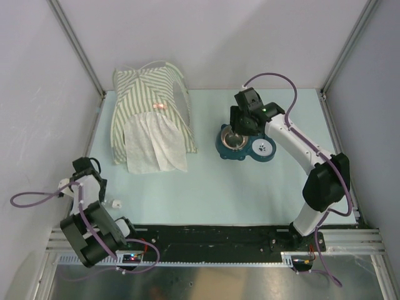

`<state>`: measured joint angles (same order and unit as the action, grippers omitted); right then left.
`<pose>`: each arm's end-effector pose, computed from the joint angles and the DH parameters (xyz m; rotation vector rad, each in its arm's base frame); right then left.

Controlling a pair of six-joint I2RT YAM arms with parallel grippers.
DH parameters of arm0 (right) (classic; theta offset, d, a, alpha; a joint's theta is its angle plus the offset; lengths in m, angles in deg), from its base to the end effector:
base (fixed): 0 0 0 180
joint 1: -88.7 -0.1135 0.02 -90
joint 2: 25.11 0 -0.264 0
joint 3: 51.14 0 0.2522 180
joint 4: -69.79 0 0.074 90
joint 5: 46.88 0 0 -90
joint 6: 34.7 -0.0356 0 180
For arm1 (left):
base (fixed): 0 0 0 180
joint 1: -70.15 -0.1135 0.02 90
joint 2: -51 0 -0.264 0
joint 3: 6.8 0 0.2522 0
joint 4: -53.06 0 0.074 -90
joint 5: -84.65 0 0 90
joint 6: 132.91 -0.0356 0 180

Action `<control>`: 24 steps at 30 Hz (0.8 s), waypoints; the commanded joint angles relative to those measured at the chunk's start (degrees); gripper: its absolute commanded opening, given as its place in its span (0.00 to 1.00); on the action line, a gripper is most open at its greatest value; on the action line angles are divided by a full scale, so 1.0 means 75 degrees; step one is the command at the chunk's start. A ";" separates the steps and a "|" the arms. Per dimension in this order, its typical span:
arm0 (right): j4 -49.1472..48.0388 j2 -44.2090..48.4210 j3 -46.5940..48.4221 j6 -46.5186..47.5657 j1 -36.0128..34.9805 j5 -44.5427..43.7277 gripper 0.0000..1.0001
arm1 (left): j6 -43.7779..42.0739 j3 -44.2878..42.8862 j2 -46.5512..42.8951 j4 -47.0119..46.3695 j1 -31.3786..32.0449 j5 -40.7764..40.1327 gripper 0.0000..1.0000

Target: Set up the pet tent

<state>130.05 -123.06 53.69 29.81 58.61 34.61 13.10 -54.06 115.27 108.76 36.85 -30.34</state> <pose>0.3245 0.1820 0.3175 -0.0388 2.5011 0.2212 0.1406 0.1104 0.1761 -1.9759 1.8695 0.5093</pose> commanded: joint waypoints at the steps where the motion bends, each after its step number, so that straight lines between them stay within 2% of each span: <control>1: -0.0209 0.0391 0.0000 -0.0066 0.0045 -0.0005 0.61 | -0.0045 0.0027 0.0330 -0.0510 -0.0089 0.0110 0.95; 7: -0.0295 0.0489 -0.0035 -0.0069 0.0050 0.0058 0.61 | -0.0528 0.0081 -0.0061 -0.0744 -0.0066 0.0318 0.90; 18: -0.0361 0.0597 -0.0042 -0.0002 0.0059 0.0113 0.60 | -0.1631 0.0070 -0.1776 -0.0730 0.0421 0.0832 0.72; 20: -0.0363 0.0651 -0.0073 0.0009 0.0059 0.0112 0.60 | -0.1635 0.0206 -0.1855 -0.0699 0.0429 0.0865 0.73; 24: -0.0379 0.0799 -0.0189 0.0018 0.0052 0.0141 0.60 | -0.1215 0.0514 -0.1344 -0.0781 0.0433 0.0927 0.91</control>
<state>128.50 -120.68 53.01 29.83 58.83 35.31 3.13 -52.48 102.07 103.47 39.89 -24.42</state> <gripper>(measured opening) 0.604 0.853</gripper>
